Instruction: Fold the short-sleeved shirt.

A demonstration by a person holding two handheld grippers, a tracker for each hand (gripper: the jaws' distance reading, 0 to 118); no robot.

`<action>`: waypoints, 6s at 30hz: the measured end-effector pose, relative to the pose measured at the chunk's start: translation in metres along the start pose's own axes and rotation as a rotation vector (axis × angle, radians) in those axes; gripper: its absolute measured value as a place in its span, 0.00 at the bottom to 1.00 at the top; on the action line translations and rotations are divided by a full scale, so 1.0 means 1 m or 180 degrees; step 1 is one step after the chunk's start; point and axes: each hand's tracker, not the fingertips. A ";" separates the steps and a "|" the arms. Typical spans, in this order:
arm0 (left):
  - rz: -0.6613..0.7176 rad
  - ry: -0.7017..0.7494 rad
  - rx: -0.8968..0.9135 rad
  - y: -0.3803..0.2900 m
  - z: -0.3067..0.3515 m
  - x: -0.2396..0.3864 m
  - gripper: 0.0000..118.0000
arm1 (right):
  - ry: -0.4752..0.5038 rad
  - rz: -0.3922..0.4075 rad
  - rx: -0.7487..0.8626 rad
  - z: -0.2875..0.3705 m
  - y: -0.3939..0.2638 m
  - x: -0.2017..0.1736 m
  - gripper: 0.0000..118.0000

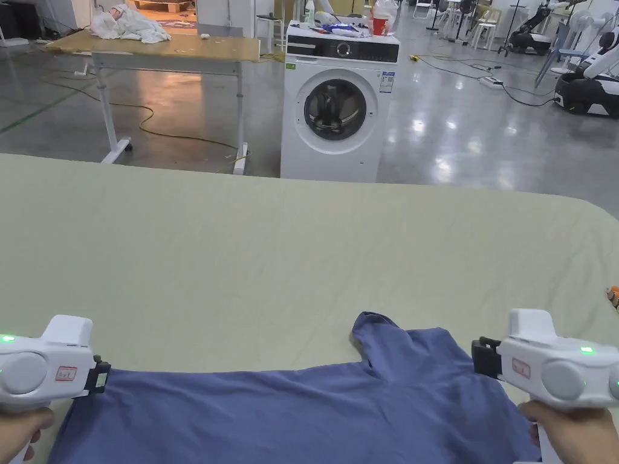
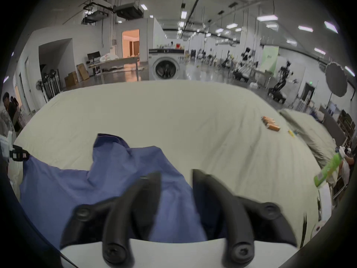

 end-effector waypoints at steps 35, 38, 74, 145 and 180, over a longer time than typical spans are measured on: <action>0.0300 0.0117 0.0818 0.004 0.110 0.009 0.00 | -0.0072 0.0340 0.0380 0.069 0.015 -0.013 0.01; 0.0291 0.0115 0.0998 0.011 0.140 0.006 0.00 | -0.0088 0.0303 0.0635 0.116 0.024 -0.009 0.01; 0.0075 0.0434 0.2477 0.321 0.359 -0.023 0.00 | -0.0673 0.0335 0.2366 0.352 0.358 0.009 0.01; 0.0136 -0.0026 0.1132 -0.194 0.250 0.007 0.00 | -0.0282 0.0286 0.0441 0.324 -0.210 0.011 0.02; 0.0070 0.0026 0.1595 -0.162 0.213 0.081 0.43 | -0.0242 -0.0051 0.1415 0.280 -0.166 -0.072 0.55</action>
